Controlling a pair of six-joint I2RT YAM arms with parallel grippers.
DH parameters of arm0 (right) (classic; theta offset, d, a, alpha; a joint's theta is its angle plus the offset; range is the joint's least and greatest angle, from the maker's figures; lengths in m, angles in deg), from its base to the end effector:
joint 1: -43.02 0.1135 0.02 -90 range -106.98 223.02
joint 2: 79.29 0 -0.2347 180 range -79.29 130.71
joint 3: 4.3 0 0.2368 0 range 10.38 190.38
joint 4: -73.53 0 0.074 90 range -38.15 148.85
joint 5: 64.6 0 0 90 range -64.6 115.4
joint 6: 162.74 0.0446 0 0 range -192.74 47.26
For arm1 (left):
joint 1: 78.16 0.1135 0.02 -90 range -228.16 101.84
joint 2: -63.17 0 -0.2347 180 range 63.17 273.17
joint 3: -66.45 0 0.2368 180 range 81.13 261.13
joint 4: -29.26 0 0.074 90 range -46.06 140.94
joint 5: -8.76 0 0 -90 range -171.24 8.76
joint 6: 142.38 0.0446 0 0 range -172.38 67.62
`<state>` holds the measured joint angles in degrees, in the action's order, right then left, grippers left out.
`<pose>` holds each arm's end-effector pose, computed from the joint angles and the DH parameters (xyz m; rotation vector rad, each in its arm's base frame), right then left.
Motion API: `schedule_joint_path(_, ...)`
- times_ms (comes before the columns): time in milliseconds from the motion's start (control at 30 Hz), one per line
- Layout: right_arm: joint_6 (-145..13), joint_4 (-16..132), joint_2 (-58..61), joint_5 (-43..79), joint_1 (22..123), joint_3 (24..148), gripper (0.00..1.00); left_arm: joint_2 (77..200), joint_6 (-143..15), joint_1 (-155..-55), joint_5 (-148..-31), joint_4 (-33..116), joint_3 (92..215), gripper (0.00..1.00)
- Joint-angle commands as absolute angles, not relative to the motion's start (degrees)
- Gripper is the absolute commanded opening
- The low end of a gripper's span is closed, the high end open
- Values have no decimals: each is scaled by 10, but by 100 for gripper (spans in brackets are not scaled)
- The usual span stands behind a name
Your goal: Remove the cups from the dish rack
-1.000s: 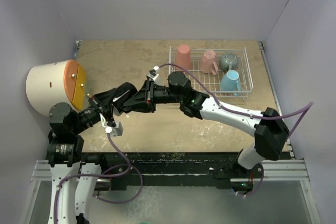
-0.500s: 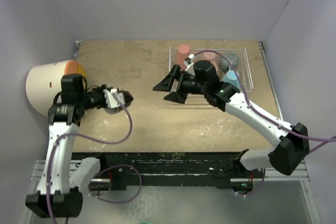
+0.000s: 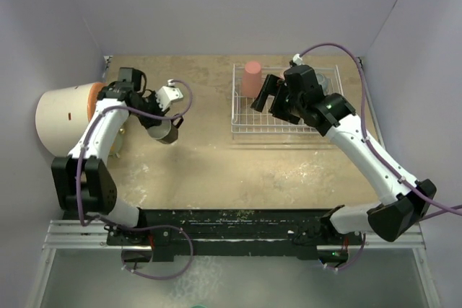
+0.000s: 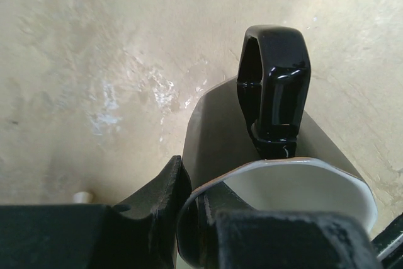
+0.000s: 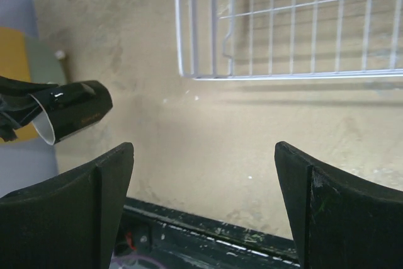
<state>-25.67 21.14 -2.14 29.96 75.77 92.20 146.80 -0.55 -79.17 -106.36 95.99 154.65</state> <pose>0.2463 0.1542 0.3562 0.3264 2.2110 0.7095 0.2830 -0.0239 0.2645 1.2417 2.1875 -0.2383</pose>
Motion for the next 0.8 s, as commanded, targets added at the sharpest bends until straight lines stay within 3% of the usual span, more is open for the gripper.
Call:
schedule_joint_path(0,-301,164,-32,363,732,948,95,1538,-85,-820,-985,946,1595,0)
schedule_joint_path(100,-308,160,-34,364,712,941,100,1589,-98,-830,-966,952,1613,0)
schedule_joint_path(533,-354,156,-23,417,624,901,100,1717,-115,-845,-924,963,1695,0)
schedule_joint_path(600,-358,151,-8,441,621,905,100,1719,-119,-847,-913,961,1702,9)
schedule_joint_path(767,-377,150,16,482,606,914,100,1687,-117,-847,-919,956,1707,58)
